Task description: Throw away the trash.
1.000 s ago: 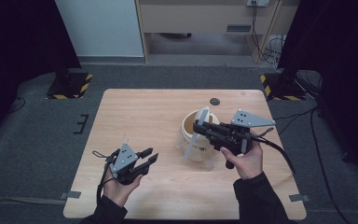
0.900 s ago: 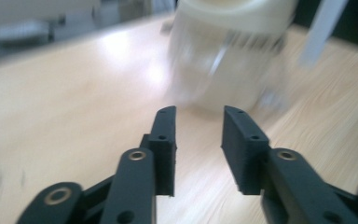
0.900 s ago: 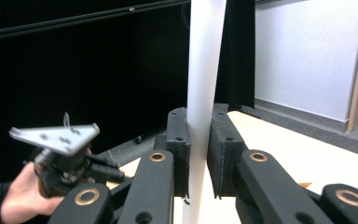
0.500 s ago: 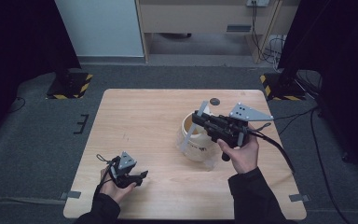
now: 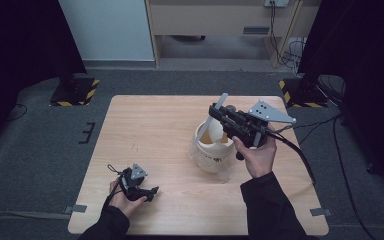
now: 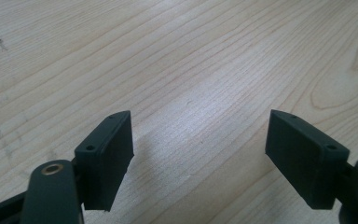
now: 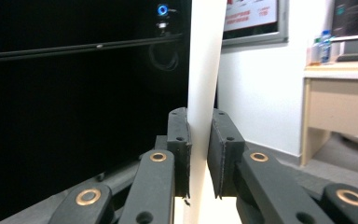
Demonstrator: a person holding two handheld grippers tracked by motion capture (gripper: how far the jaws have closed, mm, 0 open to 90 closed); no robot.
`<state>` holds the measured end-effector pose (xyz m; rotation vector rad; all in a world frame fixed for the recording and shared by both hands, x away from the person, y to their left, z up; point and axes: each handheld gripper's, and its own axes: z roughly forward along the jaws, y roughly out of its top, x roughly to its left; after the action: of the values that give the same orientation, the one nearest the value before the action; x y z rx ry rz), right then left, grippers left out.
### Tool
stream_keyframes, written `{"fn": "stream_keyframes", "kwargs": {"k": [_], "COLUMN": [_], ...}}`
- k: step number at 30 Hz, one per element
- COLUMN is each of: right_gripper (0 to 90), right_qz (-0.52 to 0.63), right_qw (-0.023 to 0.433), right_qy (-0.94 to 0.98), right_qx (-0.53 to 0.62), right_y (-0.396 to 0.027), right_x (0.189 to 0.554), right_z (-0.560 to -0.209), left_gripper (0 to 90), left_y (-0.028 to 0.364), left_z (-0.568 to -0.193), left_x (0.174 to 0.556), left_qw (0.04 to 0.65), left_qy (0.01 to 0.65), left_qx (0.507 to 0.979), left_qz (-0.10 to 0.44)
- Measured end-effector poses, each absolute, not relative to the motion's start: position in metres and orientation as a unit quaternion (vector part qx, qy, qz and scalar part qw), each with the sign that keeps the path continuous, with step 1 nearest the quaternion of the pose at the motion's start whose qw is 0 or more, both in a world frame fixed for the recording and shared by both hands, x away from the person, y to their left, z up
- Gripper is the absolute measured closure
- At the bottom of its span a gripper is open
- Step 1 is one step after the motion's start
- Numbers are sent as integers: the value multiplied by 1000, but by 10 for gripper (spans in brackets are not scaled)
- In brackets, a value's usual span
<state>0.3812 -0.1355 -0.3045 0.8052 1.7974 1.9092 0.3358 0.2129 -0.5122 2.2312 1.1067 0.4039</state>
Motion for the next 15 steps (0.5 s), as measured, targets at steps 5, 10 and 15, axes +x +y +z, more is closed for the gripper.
{"fn": "stream_keyframes", "kwargs": {"k": [5,10,15], "right_gripper": [802,802,801], "right_qz": [678,664,649], "right_qw": [221,244,256], "right_qy": [638,642,652], "right_qx": [292,297,297], "right_y": [-136,-133,-128], "right_x": [385,392,395], "right_z": [-306,-309,-315], "left_gripper": [212,204,203], "left_y": [213,212,211], "left_z": [-514,-515,-516], "left_x": [336,337,337], "left_qw": [299,297,293], "left_qy": [416,416,415], "left_qx": [845,847,849], "left_qz": [151,149,147]}}
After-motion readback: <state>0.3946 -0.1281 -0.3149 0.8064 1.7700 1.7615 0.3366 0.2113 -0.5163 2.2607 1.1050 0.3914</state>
